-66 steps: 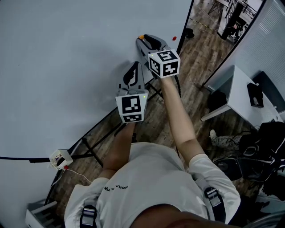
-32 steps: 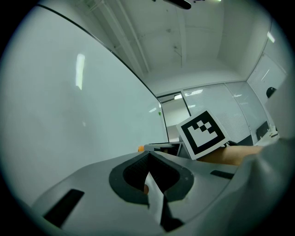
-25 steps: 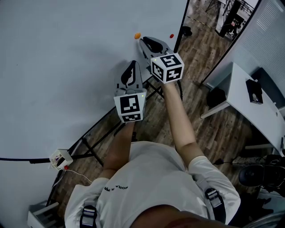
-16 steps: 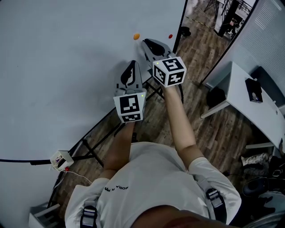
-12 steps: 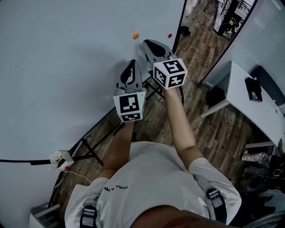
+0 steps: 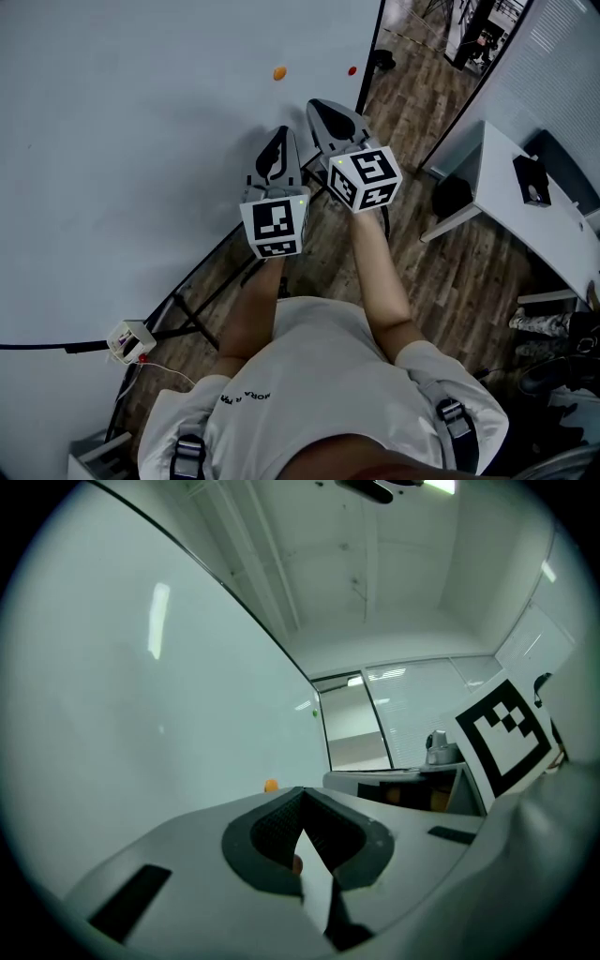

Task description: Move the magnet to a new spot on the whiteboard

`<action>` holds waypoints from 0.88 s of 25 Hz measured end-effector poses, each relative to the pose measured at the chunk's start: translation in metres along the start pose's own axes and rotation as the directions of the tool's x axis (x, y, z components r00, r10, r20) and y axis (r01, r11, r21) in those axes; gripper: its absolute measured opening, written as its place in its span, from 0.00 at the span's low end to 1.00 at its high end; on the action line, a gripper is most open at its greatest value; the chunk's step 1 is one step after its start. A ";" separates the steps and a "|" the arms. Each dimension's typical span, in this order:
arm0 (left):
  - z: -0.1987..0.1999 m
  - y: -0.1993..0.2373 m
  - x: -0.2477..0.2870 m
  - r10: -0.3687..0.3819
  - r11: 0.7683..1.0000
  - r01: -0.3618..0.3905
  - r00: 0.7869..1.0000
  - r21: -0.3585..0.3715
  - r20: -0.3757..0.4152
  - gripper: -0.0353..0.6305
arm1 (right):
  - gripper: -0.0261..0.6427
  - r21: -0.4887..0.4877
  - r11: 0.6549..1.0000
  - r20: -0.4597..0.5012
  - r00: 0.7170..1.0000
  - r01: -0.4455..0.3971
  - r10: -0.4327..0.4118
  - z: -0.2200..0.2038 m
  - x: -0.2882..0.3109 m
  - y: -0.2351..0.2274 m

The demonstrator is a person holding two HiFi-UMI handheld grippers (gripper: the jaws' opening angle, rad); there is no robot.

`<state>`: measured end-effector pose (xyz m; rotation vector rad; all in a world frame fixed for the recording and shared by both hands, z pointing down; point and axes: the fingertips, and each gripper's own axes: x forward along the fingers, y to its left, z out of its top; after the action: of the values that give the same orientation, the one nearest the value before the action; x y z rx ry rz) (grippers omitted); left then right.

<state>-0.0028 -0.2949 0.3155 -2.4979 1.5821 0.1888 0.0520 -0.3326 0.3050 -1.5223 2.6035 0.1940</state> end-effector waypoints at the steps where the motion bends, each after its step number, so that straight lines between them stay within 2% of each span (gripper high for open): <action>1: 0.000 -0.001 0.000 -0.002 1.000 0.002 1.000 -0.004 0.000 0.06 | 0.06 0.001 1.000 0.001 1.000 0.004 -0.004 -0.001 -0.003 0.000; 22: -0.006 -0.016 -0.001 -0.060 0.998 0.060 0.998 -0.031 0.004 0.06 | 0.06 0.003 0.995 -0.001 0.995 0.103 -0.103 -0.011 -0.049 0.007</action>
<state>0.0115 -0.2886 0.3233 -2.5638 1.5121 0.2101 0.0697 -0.2890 0.3241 -1.6512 2.5159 0.1787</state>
